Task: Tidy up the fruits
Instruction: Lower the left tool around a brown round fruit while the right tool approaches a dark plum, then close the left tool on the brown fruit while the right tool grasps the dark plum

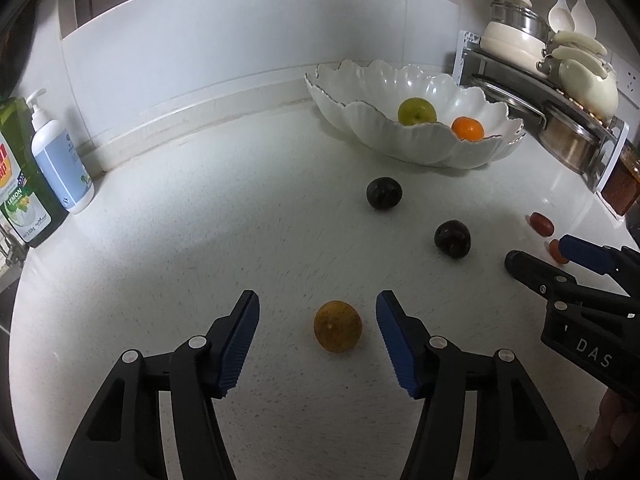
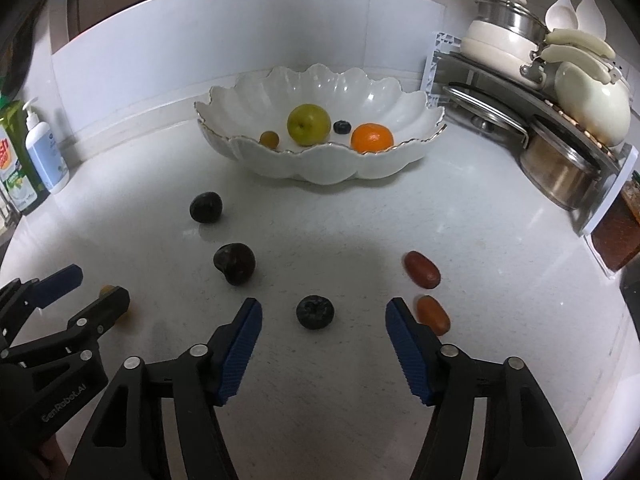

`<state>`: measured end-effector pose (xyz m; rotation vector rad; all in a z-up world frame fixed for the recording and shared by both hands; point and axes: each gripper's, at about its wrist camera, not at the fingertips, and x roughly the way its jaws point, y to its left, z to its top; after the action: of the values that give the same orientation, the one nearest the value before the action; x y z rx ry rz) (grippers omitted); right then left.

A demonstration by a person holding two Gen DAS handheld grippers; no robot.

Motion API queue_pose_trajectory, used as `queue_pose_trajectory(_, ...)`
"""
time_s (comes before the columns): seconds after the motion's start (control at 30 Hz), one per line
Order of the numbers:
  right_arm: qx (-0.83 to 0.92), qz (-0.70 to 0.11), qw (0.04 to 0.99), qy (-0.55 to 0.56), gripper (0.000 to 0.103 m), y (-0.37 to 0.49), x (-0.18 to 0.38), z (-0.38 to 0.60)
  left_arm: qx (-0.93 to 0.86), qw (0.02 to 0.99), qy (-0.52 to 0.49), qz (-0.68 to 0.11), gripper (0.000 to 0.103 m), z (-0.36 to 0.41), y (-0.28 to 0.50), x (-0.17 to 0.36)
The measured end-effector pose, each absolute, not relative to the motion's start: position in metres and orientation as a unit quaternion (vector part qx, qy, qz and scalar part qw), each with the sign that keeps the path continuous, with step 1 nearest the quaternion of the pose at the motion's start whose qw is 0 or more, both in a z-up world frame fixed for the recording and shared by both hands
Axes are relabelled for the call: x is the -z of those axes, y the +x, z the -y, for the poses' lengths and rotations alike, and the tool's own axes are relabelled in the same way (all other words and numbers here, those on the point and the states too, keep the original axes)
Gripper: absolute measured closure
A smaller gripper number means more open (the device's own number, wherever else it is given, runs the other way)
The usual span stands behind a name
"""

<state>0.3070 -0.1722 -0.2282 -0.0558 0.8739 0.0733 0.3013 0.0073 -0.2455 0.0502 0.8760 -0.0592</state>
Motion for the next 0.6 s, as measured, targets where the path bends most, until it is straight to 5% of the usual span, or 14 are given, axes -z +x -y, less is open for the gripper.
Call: queue_pose_trajectory(0.6,-0.044,-0.437,0.898,-0.025,0.058,0.319,0.24,0.173,0.037,0.896,0.028,-0.442,0.065,0.001,0.303,0.257)
